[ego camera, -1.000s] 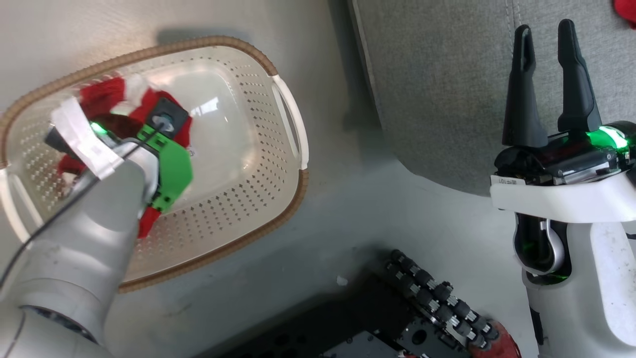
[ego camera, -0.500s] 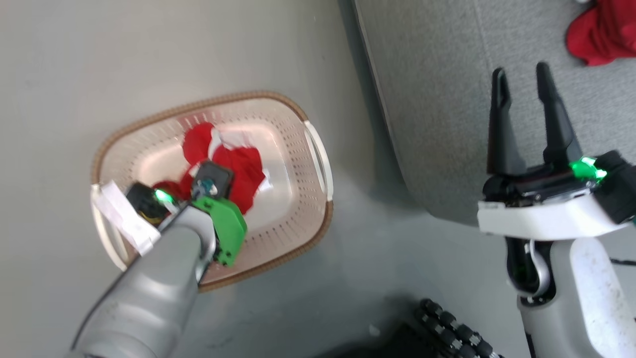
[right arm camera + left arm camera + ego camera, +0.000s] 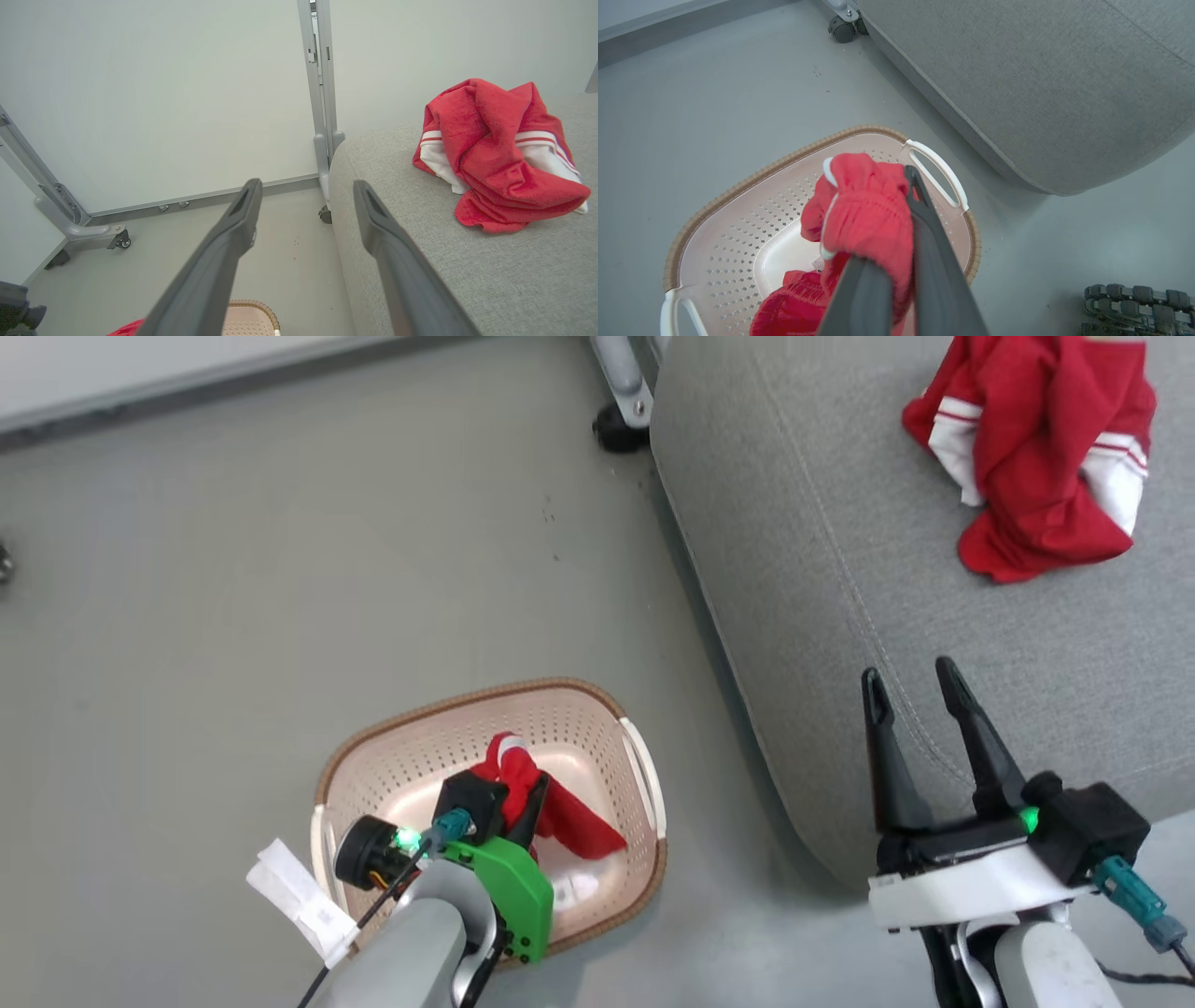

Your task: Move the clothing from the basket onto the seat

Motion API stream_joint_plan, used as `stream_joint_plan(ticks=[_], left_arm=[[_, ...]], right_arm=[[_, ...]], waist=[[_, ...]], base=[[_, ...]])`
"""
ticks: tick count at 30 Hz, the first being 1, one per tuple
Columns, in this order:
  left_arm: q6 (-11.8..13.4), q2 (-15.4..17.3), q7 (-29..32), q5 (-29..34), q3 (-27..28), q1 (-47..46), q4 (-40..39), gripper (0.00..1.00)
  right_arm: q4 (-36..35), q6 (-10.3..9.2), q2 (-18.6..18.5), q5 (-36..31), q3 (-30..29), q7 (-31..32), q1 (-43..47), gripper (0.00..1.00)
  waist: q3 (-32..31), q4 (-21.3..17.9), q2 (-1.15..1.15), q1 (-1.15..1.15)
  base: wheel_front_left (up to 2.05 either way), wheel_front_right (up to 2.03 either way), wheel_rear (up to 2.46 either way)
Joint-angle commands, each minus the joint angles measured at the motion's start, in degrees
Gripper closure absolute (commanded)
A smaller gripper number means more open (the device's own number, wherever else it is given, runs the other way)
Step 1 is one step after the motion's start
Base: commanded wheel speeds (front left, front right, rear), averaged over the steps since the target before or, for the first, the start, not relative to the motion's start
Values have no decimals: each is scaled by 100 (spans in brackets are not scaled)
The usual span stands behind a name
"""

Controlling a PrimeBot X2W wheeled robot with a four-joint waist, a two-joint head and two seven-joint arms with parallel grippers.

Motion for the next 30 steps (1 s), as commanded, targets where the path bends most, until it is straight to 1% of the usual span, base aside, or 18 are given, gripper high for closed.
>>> stream_joint_plan(ticks=[1,4,11,14,16,21,26,30], left_arm=[[73,-1,-16,-30,38,168,-185,100],[169,0,-17,-11,124,319,-641,100],[188,2,-11,139,244,345,-1704,100],[165,5,-10,138,226,230,-2118,100],[212,6,-11,117,224,111,-2380,100],[229,5,14,-29,126,-72,-2754,100],[377,4,83,-171,-79,-261,-3083,100],[491,4,172,-263,-302,-376,-3360,100]], right_arm=[[30,-1,-24,-46,10,-19,225,0],[66,-1,-22,-79,127,-19,463,0],[137,-1,-29,-106,288,-19,754,0],[156,-1,-44,-100,338,-19,834,0],[159,-1,-54,-101,393,-19,884,0],[176,-1,-91,-133,535,-19,933,0],[280,-1,-94,-116,737,-19,895,0],[379,-1,-124,-131,1044,-19,719,0]], waist=[[-1431,305,0,1],[-1705,337,0,1],[-2071,419,0,1],[-2153,464,0,1],[-2190,487,0,1],[-2249,513,0,1],[-2251,528,0,1],[-2233,571,0,1]], base=[[0,0,0],[0,0,0],[0,0,0],[0,0,0],[0,0,0],[0,0,0],[0,0,0],[0,0,0]])
